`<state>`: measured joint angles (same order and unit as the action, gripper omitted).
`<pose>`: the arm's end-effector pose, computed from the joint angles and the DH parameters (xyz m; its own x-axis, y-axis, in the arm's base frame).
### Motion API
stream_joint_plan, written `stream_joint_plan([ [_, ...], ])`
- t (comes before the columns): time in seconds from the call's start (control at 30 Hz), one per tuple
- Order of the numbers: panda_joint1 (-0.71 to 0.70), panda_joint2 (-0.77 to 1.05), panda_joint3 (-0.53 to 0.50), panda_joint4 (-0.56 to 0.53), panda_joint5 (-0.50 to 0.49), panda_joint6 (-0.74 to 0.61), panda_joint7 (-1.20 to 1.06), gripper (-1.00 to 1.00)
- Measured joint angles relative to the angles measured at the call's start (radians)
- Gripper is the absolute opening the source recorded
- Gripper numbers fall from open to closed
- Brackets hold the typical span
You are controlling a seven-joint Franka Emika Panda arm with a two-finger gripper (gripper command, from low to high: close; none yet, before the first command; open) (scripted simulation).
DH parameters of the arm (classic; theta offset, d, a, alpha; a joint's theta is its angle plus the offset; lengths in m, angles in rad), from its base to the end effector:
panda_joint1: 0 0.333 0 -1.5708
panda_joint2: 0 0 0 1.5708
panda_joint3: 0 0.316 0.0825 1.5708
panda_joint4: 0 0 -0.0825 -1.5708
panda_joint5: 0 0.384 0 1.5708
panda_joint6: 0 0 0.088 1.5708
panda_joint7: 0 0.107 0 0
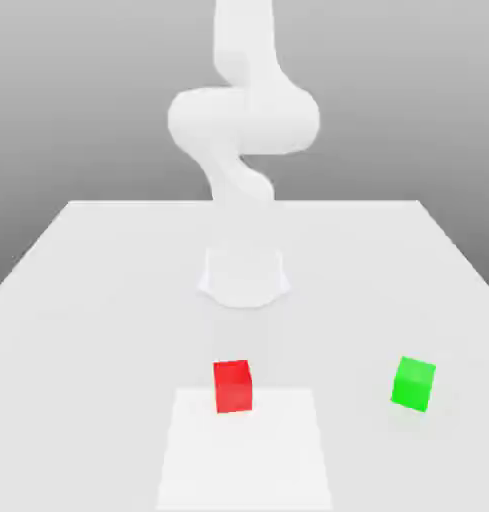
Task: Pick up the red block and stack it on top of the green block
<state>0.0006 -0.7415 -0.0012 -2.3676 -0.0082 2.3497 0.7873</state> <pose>0.3722 -0.0005 0.6610 0.5290 -0.7049 0.4725 -0.5308 -0.7093 -0.4638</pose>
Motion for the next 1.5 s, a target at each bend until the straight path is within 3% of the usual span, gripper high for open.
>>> stream_joint_plan([
  [0.53, 0.005, 0.505, -0.056, -0.532, -0.027, 0.411, -0.134, 0.00],
  [0.77, -0.016, 0.872, -0.024, -0.557, 0.041, 0.706, -0.206, 0.00],
  [0.8, -0.024, 0.901, -0.015, -0.553, 0.045, 0.731, -0.209, -1.00],
  [1.03, -0.028, 0.905, -0.012, -0.553, 0.040, 0.734, -0.205, -1.00],
  [1.3, -0.029, 0.642, -0.021, -0.589, -0.001, 0.508, -0.176, -1.00],
  [1.5, 0.116, 0.621, 0.115, -0.517, 0.037, 0.416, -0.087, -1.00],
])
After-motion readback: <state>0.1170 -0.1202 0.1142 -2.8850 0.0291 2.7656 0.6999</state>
